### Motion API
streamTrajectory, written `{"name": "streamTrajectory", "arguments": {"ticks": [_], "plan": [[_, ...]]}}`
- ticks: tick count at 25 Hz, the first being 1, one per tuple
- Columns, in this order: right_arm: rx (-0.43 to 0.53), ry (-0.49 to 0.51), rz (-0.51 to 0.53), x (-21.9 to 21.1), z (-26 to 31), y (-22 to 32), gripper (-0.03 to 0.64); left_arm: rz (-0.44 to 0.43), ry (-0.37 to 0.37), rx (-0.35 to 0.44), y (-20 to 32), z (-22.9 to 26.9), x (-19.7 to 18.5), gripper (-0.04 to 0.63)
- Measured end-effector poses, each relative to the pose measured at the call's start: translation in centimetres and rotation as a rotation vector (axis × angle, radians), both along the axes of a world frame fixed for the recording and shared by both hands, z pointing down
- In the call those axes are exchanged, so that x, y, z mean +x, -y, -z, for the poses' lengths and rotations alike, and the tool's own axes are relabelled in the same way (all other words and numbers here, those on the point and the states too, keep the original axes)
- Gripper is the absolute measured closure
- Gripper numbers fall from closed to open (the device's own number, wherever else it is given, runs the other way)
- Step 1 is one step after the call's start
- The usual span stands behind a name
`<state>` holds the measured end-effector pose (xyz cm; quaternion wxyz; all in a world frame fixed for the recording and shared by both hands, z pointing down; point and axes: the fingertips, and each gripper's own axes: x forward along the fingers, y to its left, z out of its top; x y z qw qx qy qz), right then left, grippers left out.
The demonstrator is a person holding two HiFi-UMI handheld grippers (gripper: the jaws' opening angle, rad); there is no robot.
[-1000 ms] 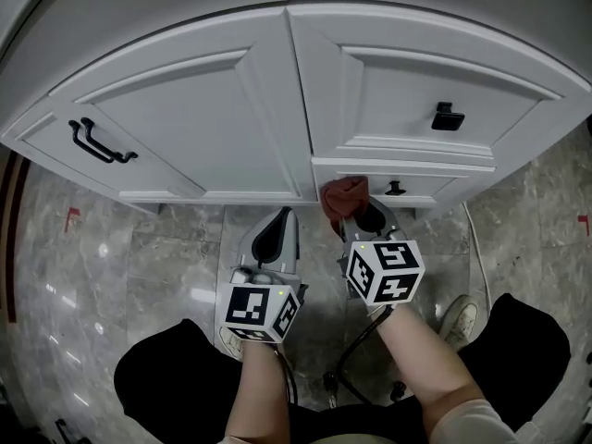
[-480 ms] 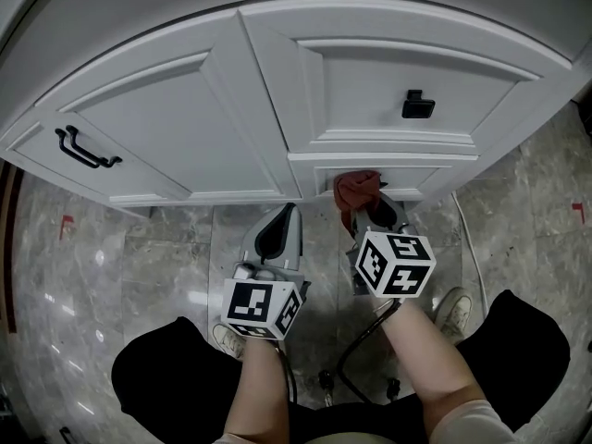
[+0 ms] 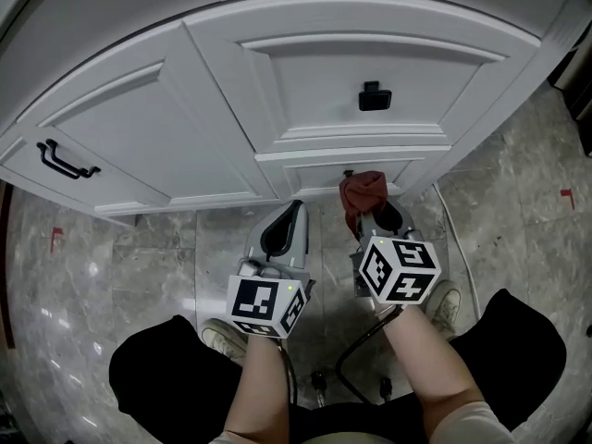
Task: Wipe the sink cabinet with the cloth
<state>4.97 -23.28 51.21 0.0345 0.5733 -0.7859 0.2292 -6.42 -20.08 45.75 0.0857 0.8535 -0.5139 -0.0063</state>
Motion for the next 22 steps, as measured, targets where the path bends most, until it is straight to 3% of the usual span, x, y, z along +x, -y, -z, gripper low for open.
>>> {"name": "streamTrajectory", "arguments": {"ticks": [8,12,18,22], "plan": [[0.005,0.043,-0.036,1.6,0.1,2.2,0.537,-0.030,0.009,-0.011,0.6,-0.5,2.1,0.595],[0.023,-0.001,0.000,1.9,0.1,2.1,0.535,-0.043,0.008,-0.014,0.9,-0.6,3.0,0.595],[-0.036,0.052,-0.041,4.9,-0.7,2.1,0.536,-0.073,-0.007,-0.012,0.8,-0.5,4.8,0.595],[-0.039,0.023,-0.068,6.9,-0.7,2.0,0.537,-0.088,-0.018,-0.006,0.6,-0.2,5.8,0.595]]}}
